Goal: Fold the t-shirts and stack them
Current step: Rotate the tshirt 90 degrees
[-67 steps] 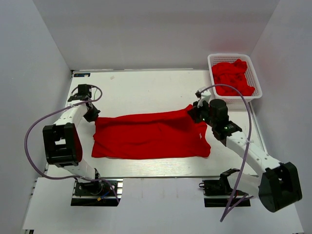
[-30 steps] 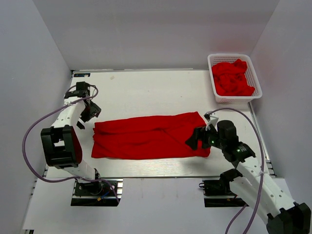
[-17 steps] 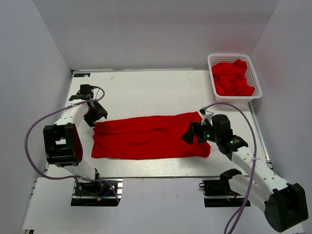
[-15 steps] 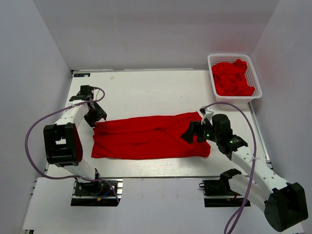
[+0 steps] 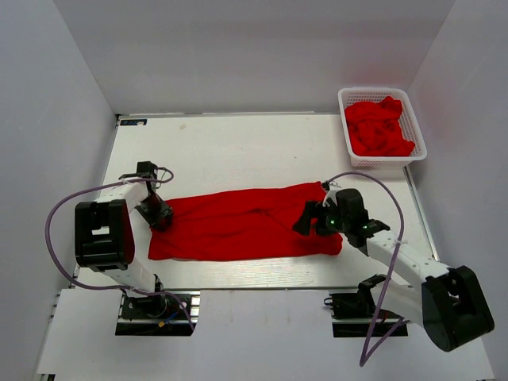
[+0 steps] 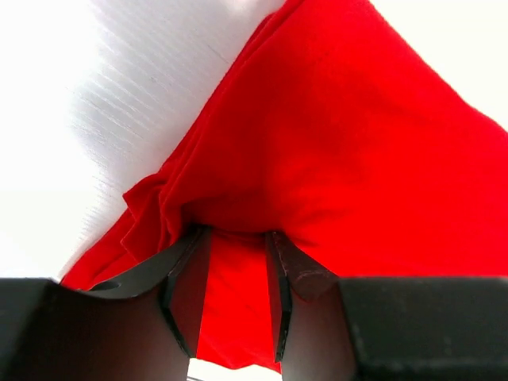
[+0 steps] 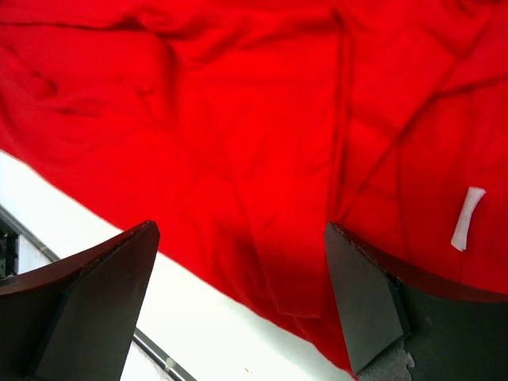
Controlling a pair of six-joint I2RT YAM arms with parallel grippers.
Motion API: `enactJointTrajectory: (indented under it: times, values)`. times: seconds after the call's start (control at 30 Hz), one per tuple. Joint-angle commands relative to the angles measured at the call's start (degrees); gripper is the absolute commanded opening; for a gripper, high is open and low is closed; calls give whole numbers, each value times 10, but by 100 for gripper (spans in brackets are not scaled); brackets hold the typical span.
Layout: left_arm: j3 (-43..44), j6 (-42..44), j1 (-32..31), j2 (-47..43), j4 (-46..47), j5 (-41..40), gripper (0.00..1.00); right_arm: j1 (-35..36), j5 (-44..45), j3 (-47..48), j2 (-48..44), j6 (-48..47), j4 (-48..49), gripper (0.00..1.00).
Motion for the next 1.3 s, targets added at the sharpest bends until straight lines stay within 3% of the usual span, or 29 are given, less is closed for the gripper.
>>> enactJointTrajectory:
  times: [0.0, 0.1, 0.27, 0.5, 0.53, 0.6, 0.63, 0.73, 0.93, 1.07, 1.13, 1.23, 1.27]
  values:
    - [-5, -16, 1, -8, -8, -25, 44, 0, 11, 7, 39, 25, 30, 90]
    - [-5, -16, -5, -8, -8, -12, 44, -1, 26, 27, 91, 33, 26, 90]
    - [-82, -16, -10, -22, 12, 46, 44, -3, 79, 80, 200, 51, 16, 90]
    - [-171, -6, -56, -76, 21, 108, 40, -17, 100, 284, 413, 5, -33, 90]
    - [-179, -6, -70, -76, 21, 115, 40, -24, 87, 359, 436, -4, -57, 90]
    - [-203, -17, -83, -83, 42, 143, 40, -28, 53, 414, 524, -19, -76, 90]
    - [-211, -23, -99, -83, 54, 158, 38, -33, 24, 503, 545, -27, -91, 90]
    - [-231, -50, -136, -60, 104, 201, 25, -35, -60, 643, 667, -46, -116, 90]
    - [-200, -65, -261, 42, 128, 282, 25, -32, -128, 772, 777, 6, -34, 90]
    - [-147, -80, -360, 60, 104, 280, 25, -31, -131, 917, 845, 24, -19, 90]
    - [-118, -80, -389, 73, 74, 280, 26, -32, -122, 956, 879, 34, -13, 90]
    - [-81, -85, -441, 73, 34, 274, 37, -35, -105, 989, 893, 28, -21, 90]
    - [-73, -80, -452, 73, 24, 274, 47, -32, -94, 988, 890, 25, -27, 90]
